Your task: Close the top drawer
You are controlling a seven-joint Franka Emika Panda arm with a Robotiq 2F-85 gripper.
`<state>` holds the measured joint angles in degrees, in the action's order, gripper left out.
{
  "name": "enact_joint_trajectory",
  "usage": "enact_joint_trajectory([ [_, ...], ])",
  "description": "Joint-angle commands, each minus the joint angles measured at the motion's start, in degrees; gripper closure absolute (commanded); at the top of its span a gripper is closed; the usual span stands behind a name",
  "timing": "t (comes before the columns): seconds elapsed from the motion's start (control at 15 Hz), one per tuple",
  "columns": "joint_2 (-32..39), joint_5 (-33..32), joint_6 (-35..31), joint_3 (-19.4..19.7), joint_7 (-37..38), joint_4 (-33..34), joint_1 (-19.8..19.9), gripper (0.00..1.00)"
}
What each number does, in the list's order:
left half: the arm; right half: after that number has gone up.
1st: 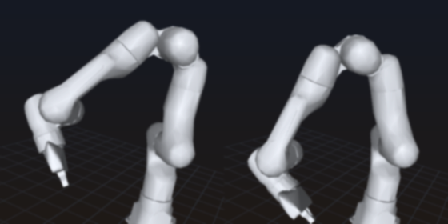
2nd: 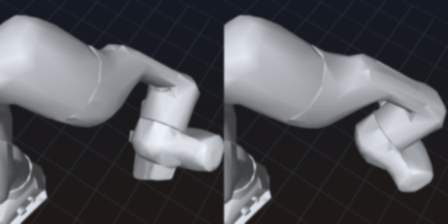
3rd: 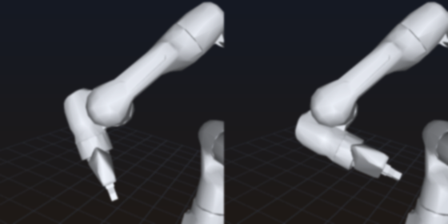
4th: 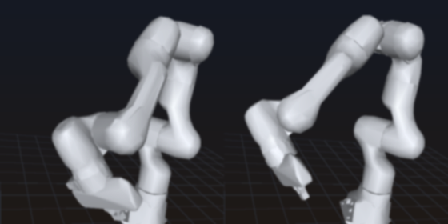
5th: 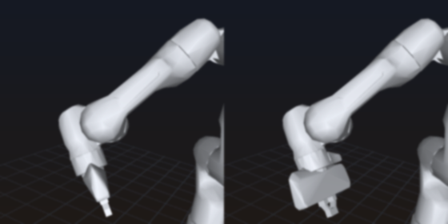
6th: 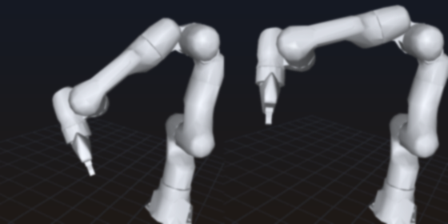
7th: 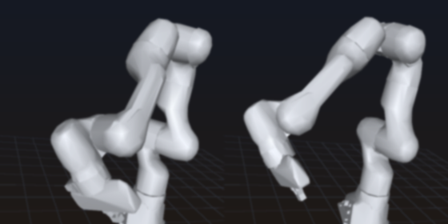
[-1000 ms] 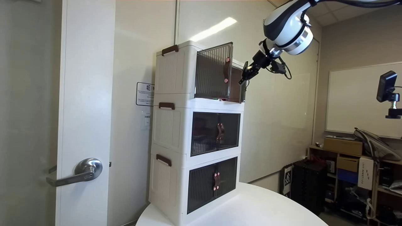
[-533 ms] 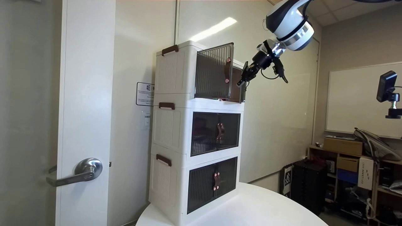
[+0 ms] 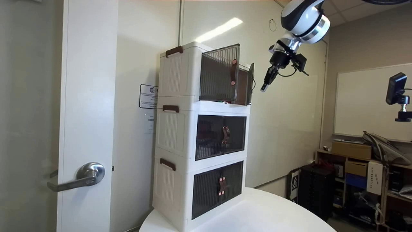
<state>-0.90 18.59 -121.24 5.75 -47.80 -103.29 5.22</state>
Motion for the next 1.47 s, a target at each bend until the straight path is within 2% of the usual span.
enact_joint_trajectory([
  [0.0, 0.16, -3.62, -8.38, -0.02, 4.87, 0.30, 0.17, 1.00],
  [0.4, -0.97, 0.21, -32.83, -0.84, 7.19, -4.71, -0.77, 1.00],
  [0.53, -0.75, 1.40, -37.38, -1.37, 6.57, -5.68, -1.11, 1.00],
  [0.73, -0.30, 4.04, -38.97, -2.22, 6.15, -6.15, -1.85, 1.00],
  [1.13, 0.77, 12.12, -36.42, -3.82, 4.32, -4.99, -3.40, 1.00],
  [1.4, 2.03, 15.81, -37.70, -5.21, 2.58, -4.79, -4.34, 1.00],
])
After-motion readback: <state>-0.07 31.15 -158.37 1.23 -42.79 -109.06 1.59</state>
